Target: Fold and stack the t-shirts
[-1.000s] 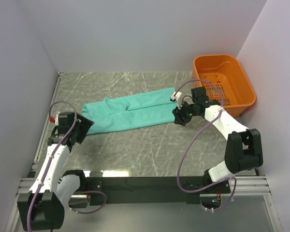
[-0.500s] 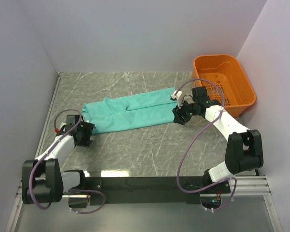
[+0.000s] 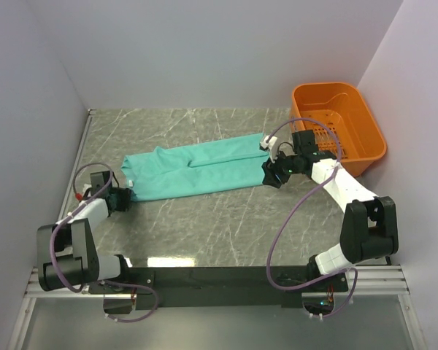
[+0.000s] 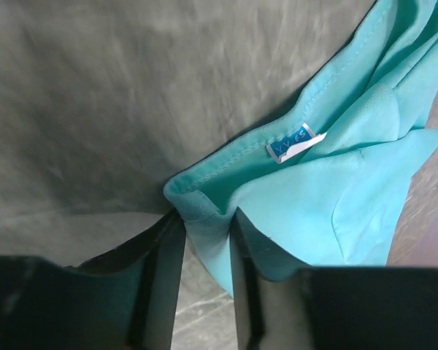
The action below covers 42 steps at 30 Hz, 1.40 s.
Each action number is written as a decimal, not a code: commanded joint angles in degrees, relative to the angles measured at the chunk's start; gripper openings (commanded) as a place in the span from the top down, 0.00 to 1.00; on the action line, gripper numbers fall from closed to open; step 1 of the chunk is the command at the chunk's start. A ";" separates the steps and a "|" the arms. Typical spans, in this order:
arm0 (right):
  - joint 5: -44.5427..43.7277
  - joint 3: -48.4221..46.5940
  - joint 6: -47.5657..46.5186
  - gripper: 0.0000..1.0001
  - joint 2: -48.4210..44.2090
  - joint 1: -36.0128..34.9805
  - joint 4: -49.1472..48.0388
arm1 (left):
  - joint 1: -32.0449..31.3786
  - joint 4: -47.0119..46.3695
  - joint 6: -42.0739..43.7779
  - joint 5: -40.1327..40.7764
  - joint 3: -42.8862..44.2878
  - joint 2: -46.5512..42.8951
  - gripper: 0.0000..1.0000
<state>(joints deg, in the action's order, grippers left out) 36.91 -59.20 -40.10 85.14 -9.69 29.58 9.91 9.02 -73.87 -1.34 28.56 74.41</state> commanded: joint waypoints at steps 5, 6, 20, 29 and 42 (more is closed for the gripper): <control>2.29 -0.65 -0.25 0.45 -3.05 0.55 -0.23 | 7.04 -6.63 16.88 -4.70 3.34 3.54 0.68; 2.38 -0.74 -0.25 0.44 -3.14 0.47 -0.23 | 8.70 -7.60 18.57 -6.20 4.91 4.16 0.69; 3.00 -1.18 -0.60 0.45 -3.32 0.64 -0.05 | 12.68 2.67 43.28 -13.51 40.34 33.41 0.64; 2.03 -9.85 1.95 0.45 6.42 -1.46 1.60 | 12.06 -0.83 42.58 -10.96 38.60 23.80 0.19; -9.30 -50.13 20.67 0.45 40.35 -7.36 12.43 | 11.62 -0.93 35.29 -13.06 15.59 -14.45 0.01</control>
<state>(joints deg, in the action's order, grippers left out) 32.53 -105.12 -24.36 123.00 -17.80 37.76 21.02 7.86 -35.73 -13.32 48.71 65.43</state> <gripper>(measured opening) 0.551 0.993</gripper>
